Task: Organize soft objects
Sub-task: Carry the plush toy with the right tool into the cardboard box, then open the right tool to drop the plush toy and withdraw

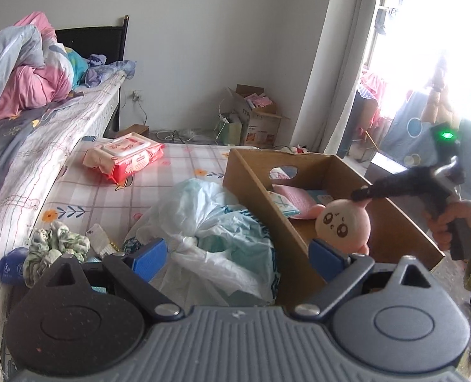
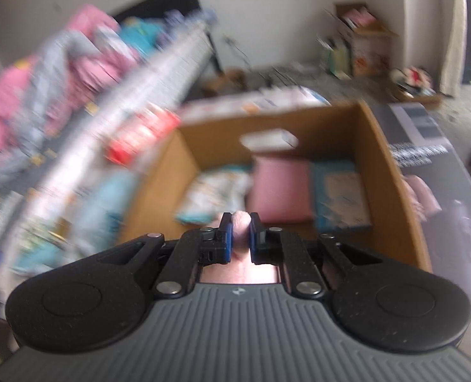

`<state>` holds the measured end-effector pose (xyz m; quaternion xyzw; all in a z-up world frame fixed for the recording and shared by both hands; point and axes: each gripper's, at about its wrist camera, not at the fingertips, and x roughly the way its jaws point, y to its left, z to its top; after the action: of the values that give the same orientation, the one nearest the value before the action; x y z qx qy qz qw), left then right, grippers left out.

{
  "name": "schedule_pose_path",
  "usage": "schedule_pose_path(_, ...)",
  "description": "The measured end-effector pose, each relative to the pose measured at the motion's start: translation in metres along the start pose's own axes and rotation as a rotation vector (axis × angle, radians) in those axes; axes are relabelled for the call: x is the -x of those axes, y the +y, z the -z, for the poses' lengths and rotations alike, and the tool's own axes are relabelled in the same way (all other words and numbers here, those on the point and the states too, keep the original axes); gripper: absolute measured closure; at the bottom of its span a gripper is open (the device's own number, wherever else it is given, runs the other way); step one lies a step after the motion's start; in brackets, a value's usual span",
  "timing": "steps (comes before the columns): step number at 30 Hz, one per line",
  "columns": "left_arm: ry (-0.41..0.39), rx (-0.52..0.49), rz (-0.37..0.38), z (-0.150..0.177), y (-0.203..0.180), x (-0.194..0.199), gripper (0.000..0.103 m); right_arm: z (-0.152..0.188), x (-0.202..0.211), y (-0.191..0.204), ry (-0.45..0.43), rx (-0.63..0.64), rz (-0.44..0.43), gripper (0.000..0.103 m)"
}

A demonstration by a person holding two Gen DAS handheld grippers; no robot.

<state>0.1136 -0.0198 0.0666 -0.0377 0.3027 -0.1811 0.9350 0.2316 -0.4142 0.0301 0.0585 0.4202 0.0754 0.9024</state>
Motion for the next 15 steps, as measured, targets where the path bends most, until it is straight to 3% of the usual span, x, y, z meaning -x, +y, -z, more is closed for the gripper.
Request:
schedule_pose_path(6, 0.009, 0.009, 0.001, 0.003, 0.003, -0.001, 0.006, 0.011, -0.037, -0.003, 0.058, 0.222, 0.266, 0.094)
schedule_pose_path(15, 0.017, 0.018, 0.001, 0.005, 0.008, -0.003, 0.006, 0.016, -0.049, -0.008, 0.080, 0.311, 0.398, 0.093)
